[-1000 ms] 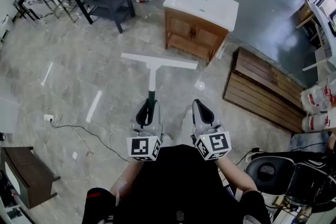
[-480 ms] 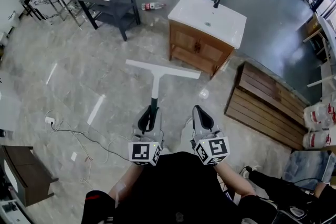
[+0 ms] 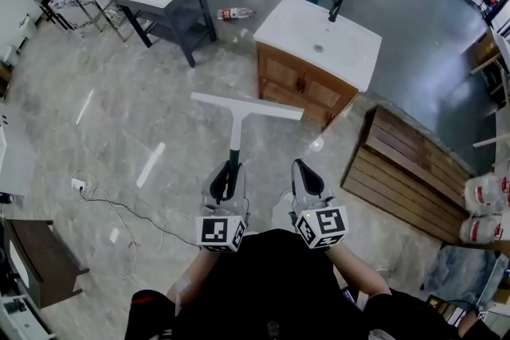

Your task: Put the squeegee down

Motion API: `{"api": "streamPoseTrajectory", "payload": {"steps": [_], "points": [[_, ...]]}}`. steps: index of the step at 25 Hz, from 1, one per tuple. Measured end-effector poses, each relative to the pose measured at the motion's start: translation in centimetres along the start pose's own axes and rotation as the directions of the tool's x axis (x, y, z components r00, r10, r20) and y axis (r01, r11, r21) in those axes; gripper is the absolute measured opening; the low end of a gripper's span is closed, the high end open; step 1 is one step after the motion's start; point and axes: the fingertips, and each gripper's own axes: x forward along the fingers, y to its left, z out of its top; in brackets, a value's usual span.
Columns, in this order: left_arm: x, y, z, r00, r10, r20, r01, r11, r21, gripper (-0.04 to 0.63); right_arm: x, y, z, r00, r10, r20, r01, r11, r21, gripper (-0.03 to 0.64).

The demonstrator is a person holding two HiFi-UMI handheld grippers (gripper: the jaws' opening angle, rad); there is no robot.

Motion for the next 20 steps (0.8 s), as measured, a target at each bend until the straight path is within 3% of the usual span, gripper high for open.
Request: {"api": "streamPoseTrajectory", "payload": {"steps": [20], "points": [[14.6,-5.1,2.1,0.997,0.065,0.043,-0.064,0.998,-0.014,0.104,5.7,-14.3,3.9,0.999,0.040,-0.004,-0.040,0.999,-0.004,0.002]]}}
